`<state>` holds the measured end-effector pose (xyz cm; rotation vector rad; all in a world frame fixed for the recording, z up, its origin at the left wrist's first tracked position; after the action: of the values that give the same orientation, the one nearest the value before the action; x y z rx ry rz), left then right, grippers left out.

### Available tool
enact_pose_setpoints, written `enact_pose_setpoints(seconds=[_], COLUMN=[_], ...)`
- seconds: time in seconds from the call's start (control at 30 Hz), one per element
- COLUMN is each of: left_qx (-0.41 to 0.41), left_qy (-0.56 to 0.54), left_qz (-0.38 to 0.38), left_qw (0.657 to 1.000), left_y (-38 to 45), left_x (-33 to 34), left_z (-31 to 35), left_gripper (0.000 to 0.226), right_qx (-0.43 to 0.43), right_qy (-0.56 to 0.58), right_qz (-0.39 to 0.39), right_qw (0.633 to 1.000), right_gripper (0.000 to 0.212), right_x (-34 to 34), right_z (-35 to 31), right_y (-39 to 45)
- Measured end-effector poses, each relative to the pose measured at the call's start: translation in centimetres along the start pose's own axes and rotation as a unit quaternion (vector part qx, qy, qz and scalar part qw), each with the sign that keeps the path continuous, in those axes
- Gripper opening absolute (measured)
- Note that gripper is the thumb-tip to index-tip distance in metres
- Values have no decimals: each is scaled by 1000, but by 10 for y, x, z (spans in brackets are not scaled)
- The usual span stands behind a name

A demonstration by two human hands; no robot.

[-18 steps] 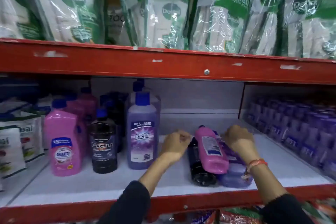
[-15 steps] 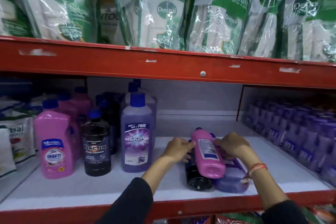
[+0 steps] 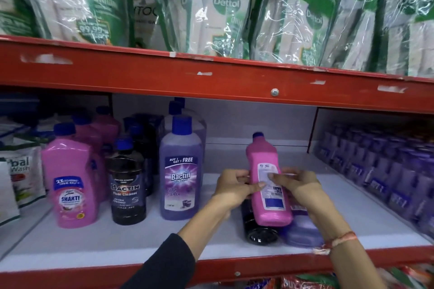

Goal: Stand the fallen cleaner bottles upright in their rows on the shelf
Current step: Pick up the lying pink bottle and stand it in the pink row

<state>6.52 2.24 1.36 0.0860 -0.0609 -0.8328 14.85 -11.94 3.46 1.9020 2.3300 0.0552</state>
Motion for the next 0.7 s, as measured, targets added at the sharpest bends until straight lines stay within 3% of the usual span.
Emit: enact_pose_setpoints(seconds=[0.17, 0.27, 0.43, 0.7], left_qx=[80, 109, 156, 173], left_qy=[-38, -44, -34, -9], left_qz=[9, 14, 73, 178], left_qw=[996, 993, 985, 969], left_y=[-37, -60, -80, -104], left_x=[-56, -99, -189, -327], left_z=[28, 40, 42, 20], left_gripper=[53, 53, 53, 57], right_qx=[-59, -105, -147, -227], right_qy=[92, 91, 108, 89], right_qz=[-23, -44, -84, -139], right_qw=[994, 989, 980, 960], right_gripper=[38, 38, 53, 46], right_x=[20, 45, 112, 232], right_z=[-29, -43, -52, -43], right_y=[-53, -85, -133, -199])
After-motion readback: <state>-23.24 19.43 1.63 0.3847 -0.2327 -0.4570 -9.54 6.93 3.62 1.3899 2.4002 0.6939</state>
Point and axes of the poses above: each hand's wrist, its own y-axis towards the middle knuckle, its own x-axis out of the palm, z = x × y, the point moved 7 cm from there along y, towards the middle knuckle, and after that the axes turned 14 degrees about z, right-handed, at the moved point
